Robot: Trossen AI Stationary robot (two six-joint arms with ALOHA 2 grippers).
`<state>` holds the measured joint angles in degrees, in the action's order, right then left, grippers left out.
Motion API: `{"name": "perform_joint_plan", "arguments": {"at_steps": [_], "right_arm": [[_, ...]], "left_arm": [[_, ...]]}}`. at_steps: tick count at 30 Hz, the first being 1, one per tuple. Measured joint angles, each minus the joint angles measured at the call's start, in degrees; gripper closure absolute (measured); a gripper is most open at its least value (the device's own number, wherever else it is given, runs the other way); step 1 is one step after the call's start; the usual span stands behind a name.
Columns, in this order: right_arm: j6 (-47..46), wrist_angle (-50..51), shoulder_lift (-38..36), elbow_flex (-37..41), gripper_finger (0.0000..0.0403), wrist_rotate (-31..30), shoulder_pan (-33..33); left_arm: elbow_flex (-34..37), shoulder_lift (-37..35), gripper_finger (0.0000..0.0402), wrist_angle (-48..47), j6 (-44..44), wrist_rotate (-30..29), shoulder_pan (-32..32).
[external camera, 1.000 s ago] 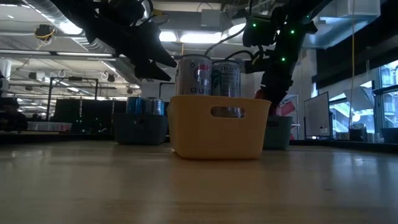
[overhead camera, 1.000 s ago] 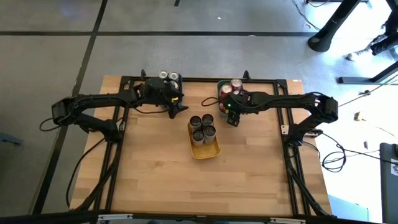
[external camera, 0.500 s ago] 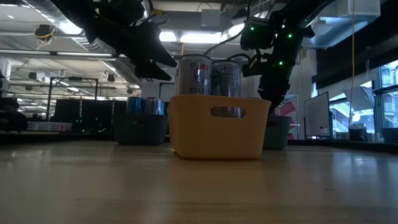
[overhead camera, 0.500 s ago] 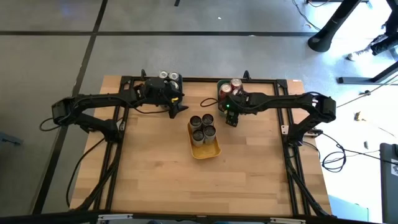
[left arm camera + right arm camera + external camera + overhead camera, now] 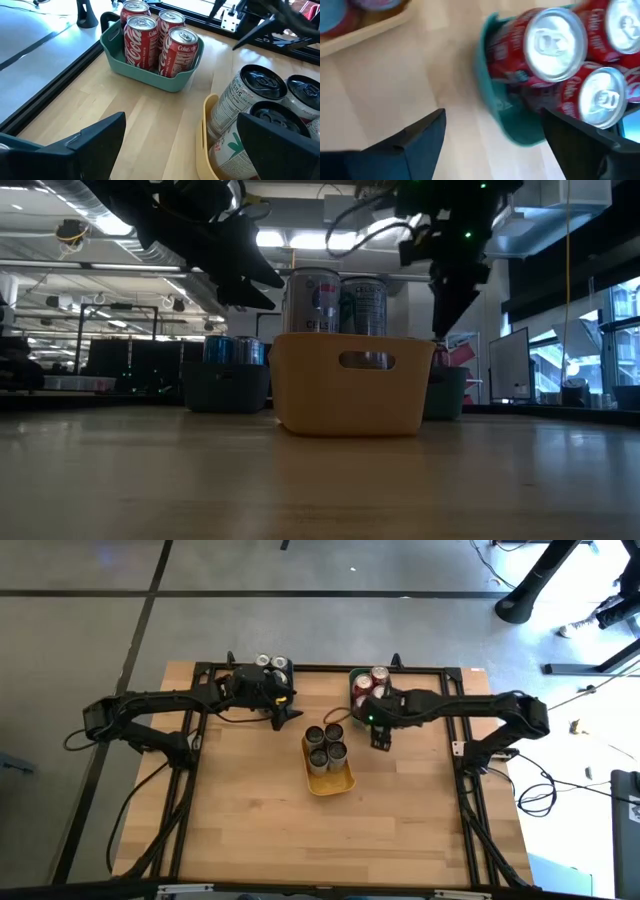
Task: Sort soda cans
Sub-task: Adjust the green bin
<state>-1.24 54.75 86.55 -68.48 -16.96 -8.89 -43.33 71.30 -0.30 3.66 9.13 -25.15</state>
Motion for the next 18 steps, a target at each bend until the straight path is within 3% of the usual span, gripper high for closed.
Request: {"name": "perform_joint_plan", "arguments": {"at_steps": [3, 12, 18], "right_arm": [[1.18, -0.68, -0.16, 2.43, 0.009, -0.41, 0.92], [7.94, -15.36, -0.14, 12.9, 0.0128, -2.31, -2.92], [11.07, -16.51, -0.14, 13.83, 0.015, 1.9, -5.76]], "left_arm": [[-0.01, -0.01, 0.0031, -0.03, -0.31, 0.0, 0.0], [0.0, -0.01, 0.0031, -0.31, -0.65, 0.0, 0.0], [0.0, -0.01, 0.0031, -0.33, -0.53, 0.0, 0.0]]}}
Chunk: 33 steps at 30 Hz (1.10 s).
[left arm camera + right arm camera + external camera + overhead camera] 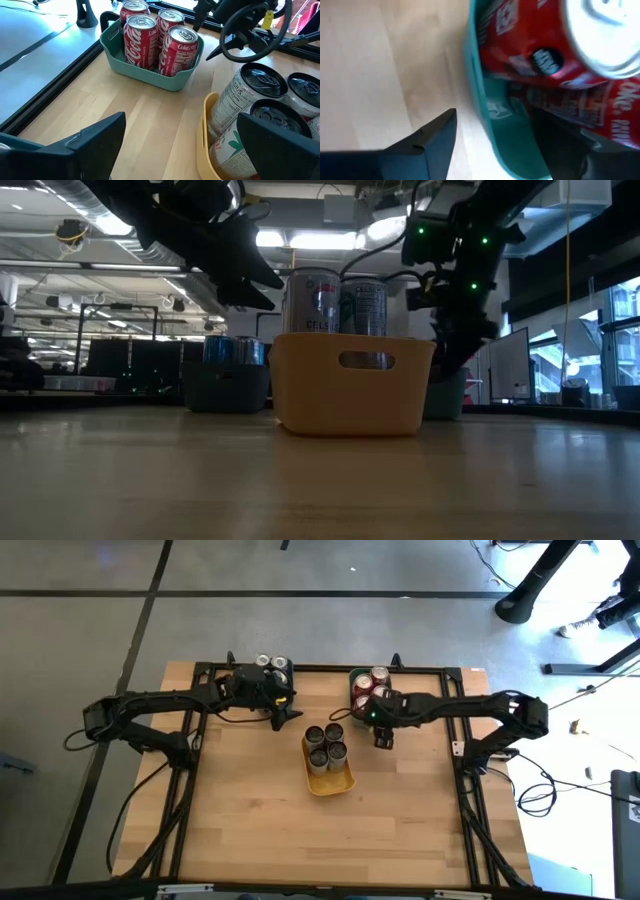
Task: Sort soda cans
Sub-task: Adjust the green bin
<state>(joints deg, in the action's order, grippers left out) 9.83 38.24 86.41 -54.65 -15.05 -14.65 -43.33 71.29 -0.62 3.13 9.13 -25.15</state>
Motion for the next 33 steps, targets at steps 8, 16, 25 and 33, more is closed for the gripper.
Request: {"name": "perform_joint_plan", "arguments": {"at_steps": [8, 16, 25, 33], "right_arm": [[5.56, 1.88, 0.0, 0.02, 0.0221, 2.65, -0.5], [7.03, 1.88, 0.0, 0.02, 0.0287, 2.65, -0.5], [7.73, 1.89, 0.0, 0.02, 0.0351, 2.62, -0.53], [8.72, 3.8, 0.0, -0.09, 0.0393, 1.19, -0.5]], "left_arm": [[0.0, 0.0, 0.0031, -0.02, 0.64, 0.0, 0.02], [0.0, 0.02, 0.0031, 0.0, 0.58, 0.0, 0.02], [-0.01, 0.0, 0.0031, -0.01, -0.14, 0.01, 0.79], [0.0, 0.0, 0.0031, 0.0, -0.25, 0.02, 1.57]]}}
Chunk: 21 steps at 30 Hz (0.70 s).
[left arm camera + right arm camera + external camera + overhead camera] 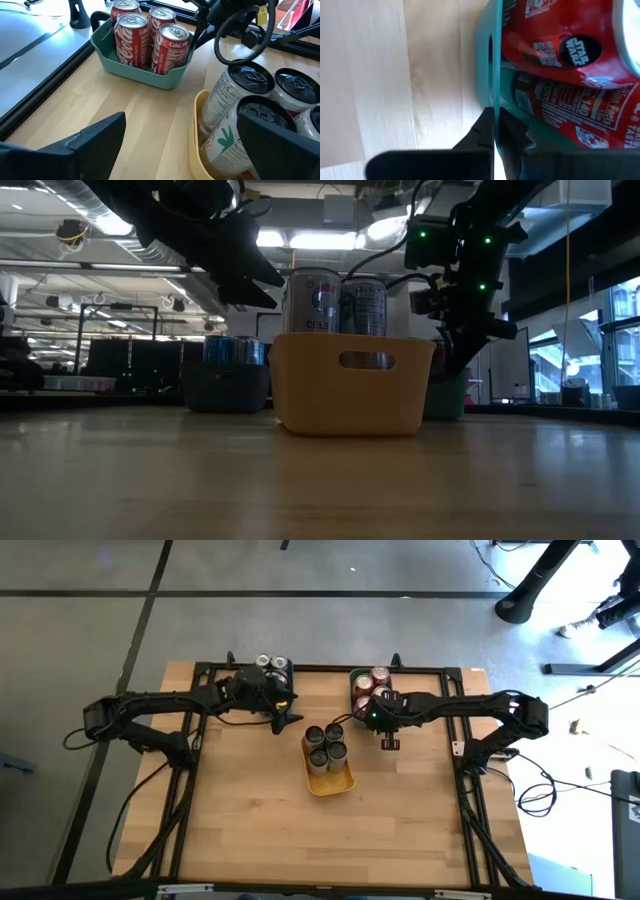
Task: Sort soda cans
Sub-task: Adjust the green bin
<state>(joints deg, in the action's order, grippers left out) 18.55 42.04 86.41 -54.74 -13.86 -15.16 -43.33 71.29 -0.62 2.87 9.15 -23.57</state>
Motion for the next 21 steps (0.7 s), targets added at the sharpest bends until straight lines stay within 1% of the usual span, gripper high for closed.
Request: {"name": "perform_joint_plan", "arguments": {"at_steps": [3, 7, 11, 17, 21], "right_arm": [[-0.02, 1.06, 0.0, -0.01, 0.0388, -0.25, 0.02], [-0.03, 3.7, -0.03, -0.09, 0.0398, -0.57, 0.02], [-0.54, 5.55, -0.07, -0.11, 0.0397, -1.59, 0.04], [-6.01, 8.86, -0.07, -0.06, 0.04, -2.72, 0.04], [-6.23, 10.57, -0.04, 0.02, 0.0401, -4.92, -0.03]], "left_arm": [[0.0, 0.01, 0.0031, 0.0, 0.02, 0.0, -0.02], [-0.02, 0.0, 0.0031, 0.0, 0.09, 0.0, -0.02], [0.0, 0.0, 0.0031, 0.0, 0.1, 0.0, -0.02], [0.0, 0.0, 0.0031, -0.27, 0.11, 0.0, -0.02], [-0.01, 0.0, 0.0031, -0.27, -0.05, 0.0, -0.02]]}}
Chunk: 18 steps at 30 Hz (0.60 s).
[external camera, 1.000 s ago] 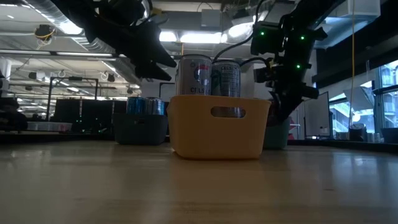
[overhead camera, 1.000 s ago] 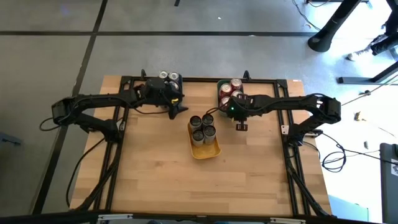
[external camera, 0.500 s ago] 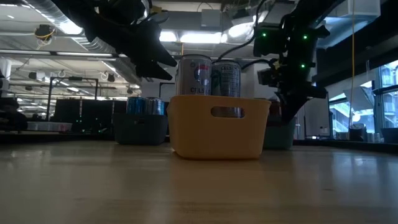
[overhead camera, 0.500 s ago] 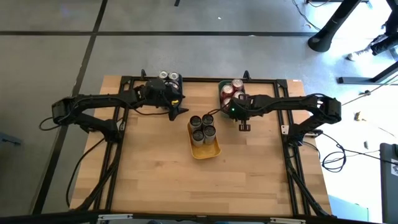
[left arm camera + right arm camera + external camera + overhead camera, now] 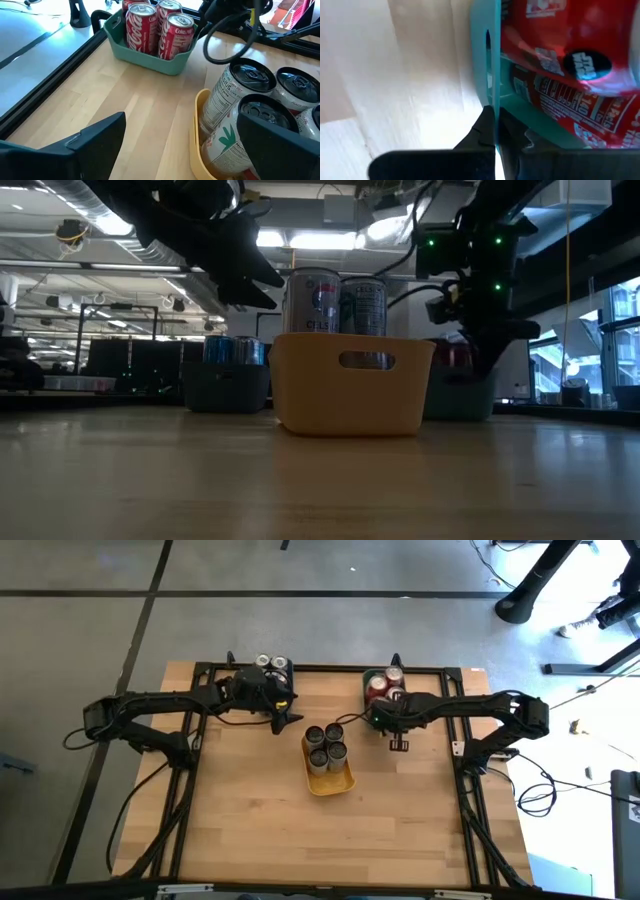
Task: Sort soda cans
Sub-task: Adjust the green bin
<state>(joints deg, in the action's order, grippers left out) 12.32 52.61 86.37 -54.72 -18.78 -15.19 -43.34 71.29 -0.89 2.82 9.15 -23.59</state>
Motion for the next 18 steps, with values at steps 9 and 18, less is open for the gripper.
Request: {"name": "perform_joint_plan", "arguments": {"at_steps": [9, 18], "right_arm": [[3.77, 0.47, 0.0, 0.07, 0.0401, -0.79, -5.46], [12.41, -0.04, 0.07, 0.13, 0.04, -1.26, -10.34]], "left_arm": [[0.0, 0.0, 0.0031, -0.26, 0.07, 0.0, 0.0], [0.01, 0.0, 0.0031, -0.12, -0.19, 0.0, 0.0]]}}
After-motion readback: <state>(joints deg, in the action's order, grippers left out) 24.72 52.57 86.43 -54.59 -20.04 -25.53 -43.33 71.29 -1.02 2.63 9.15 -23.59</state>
